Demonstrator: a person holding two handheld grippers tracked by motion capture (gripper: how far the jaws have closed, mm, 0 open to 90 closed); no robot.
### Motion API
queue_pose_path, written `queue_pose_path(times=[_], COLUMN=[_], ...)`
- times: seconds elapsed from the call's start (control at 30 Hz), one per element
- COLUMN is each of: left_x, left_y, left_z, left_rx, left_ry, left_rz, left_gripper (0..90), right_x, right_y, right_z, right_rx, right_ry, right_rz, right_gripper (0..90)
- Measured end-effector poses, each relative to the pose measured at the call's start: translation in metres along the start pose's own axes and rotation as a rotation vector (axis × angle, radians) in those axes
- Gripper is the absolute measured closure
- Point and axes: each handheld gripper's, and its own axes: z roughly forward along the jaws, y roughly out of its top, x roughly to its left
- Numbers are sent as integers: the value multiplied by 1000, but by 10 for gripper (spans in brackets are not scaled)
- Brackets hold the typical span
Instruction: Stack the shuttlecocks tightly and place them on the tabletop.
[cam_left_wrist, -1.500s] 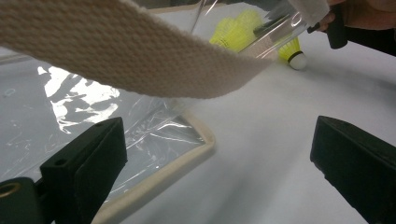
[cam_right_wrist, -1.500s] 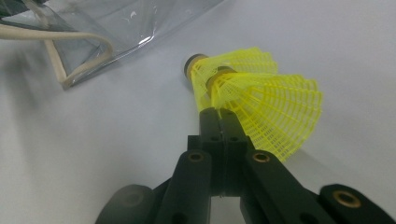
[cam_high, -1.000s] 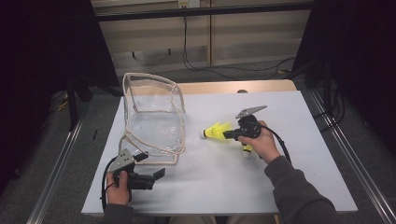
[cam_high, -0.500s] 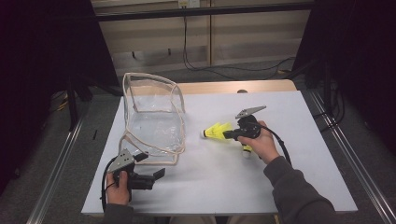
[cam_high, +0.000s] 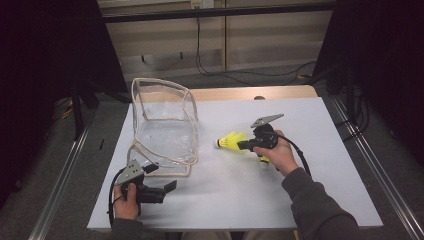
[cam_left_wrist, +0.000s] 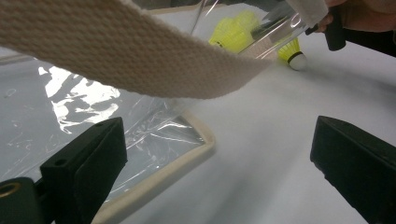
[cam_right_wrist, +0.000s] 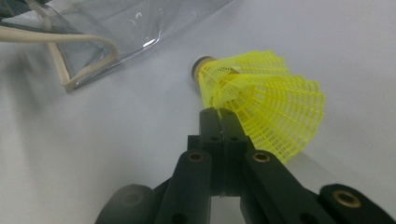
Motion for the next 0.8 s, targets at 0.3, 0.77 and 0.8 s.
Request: queue_pose_path(times=[0.3,0.77,0.8], left_x=[0,0,0], left_y=[0,0,0], left_z=[0,0,0], left_rx=[0,0,0], left_ry=[1,0,0], left_rz=[-1,0,0], left_gripper=[36,36,36], right_x=[-1,-1,-1], right_y=[-1,-3,-3], right_z=[2,3,3], right_rx=[5,7,6], right_ry=[-10,-29,-32], right_rz=[5,5,5], right_gripper=[900,900,900])
